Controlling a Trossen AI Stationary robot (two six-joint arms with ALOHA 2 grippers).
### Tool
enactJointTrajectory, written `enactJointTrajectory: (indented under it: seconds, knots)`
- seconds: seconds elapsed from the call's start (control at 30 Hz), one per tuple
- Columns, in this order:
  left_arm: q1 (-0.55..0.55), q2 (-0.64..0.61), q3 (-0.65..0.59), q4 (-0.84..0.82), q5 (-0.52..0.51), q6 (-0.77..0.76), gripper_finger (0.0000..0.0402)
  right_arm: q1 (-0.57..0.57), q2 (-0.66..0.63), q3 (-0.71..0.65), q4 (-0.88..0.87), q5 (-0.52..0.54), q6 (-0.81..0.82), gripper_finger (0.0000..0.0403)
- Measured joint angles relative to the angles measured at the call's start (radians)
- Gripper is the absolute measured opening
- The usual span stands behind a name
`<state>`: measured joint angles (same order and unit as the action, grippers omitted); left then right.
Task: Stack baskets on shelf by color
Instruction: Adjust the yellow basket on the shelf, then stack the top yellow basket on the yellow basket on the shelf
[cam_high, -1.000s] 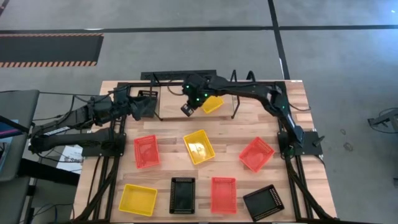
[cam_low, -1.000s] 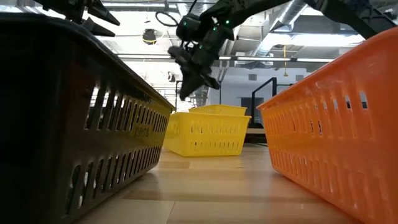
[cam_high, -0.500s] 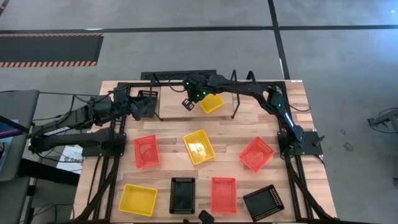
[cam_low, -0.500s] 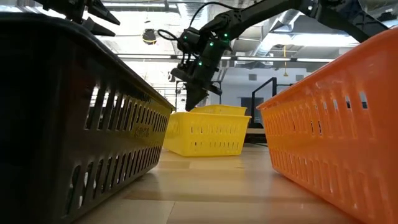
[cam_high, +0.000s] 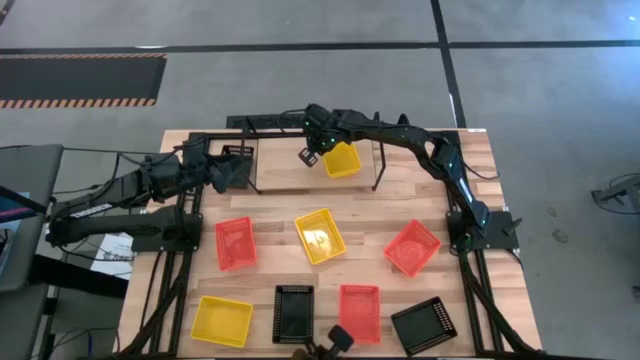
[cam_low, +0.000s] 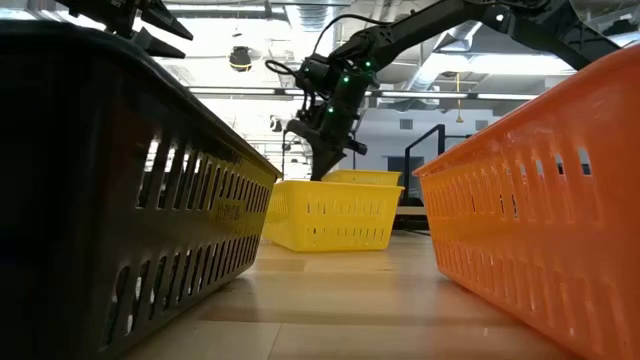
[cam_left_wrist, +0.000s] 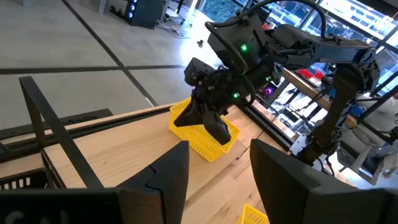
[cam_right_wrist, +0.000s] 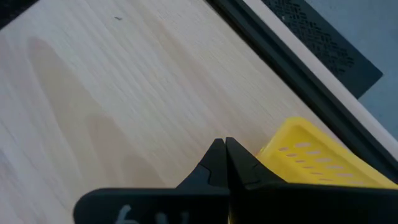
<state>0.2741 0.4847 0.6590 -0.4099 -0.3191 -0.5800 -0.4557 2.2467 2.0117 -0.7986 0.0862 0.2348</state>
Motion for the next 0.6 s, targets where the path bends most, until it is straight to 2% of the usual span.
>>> enactJointTrajectory:
  seconds: [0.23, 0.4, 0.5, 0.6]
  knots:
    - [0.000, 0.000, 0.000, -0.002, 0.000, 0.000, 0.0158, -0.003, 0.000, 0.000, -0.090, 0.054, -0.008, 0.0000]
    - [0.000, 0.000, 0.000, -0.003, 0.000, 0.000, 0.0158, -0.006, -0.011, 0.000, -0.081, 0.081, -0.019, 0.0000]
    - [0.000, 0.000, 0.000, -0.003, 0.000, 0.000, 0.0158, -0.004, -0.019, 0.052, -0.128, 0.078, -0.026, 0.0000]
    - [0.000, 0.000, 0.000, -0.003, 0.000, 0.000, 0.0158, 0.021, -0.040, 0.160, -0.181, 0.079, -0.063, 0.0000]
